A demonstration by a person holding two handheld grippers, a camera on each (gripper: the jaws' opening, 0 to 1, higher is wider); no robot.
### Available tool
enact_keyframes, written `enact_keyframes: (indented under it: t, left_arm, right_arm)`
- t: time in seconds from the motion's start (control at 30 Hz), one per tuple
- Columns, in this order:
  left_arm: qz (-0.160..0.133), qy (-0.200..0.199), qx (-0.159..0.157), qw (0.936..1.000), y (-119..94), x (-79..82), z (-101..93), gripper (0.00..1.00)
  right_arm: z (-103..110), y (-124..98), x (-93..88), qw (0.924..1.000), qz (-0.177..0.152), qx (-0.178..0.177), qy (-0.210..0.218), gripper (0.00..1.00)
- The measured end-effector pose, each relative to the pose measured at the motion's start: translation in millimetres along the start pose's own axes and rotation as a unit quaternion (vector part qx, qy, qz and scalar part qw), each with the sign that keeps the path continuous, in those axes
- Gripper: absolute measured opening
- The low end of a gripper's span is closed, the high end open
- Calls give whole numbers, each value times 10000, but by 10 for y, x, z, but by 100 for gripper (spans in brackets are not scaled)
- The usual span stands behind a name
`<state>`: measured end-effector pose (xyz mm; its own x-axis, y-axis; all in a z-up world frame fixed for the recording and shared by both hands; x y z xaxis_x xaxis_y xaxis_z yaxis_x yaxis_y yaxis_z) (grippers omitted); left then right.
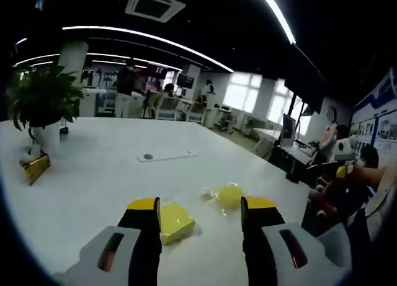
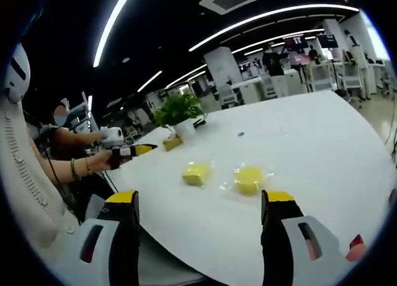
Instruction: Compare the silicone blocks by pressing each to a similar depth, holding the contact briefly, and releasing to observe deformation and rebound differences across the visible hardness samples.
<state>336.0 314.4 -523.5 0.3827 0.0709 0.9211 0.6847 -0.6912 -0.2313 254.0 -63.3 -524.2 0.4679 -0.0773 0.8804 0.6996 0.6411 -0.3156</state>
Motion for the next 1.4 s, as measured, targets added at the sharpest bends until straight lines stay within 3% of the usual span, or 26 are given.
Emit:
enact_keyframes:
  t: [0.2,0.4,0.5,0.83,1.4]
  left_arm:
    - [-124,-50,-327,9994,-105,-3,-436,56]
    - [68,135,-257,9996,-187,-57,-653,65]
    - [198,334,-201,9990,-248,-86,-743,64]
    - [22,238,-26,9997,-385,-115,-858,64]
    - [146,78,-137,9998,-323,-185,-847,64]
  right_arm:
    - [-40,-52,86,9998,-123,128,-68,75]
    - [-71,-84,123,9996,-197,189,-78,74]
    - [-93,-91,118,9996,-229,179,-71,73]
    - [-101,-103,97,9994,-259,230,-89,76]
    - [-165,-86,54,9995,-227,213,-23,76]
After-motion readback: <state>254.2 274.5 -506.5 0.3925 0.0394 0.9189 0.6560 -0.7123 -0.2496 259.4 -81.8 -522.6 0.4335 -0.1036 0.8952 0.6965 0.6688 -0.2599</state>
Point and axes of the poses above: the point that each gripper's makers call its tool centre point, and the gripper's own axes: y roughly forward along the fingers, z roughly to its left, x roughly out of its top, the point moved 7 cm from there along -y, roughly backward along the fingers, and after that the axes turned 5 degrees about -x, right-handed, at the moved point
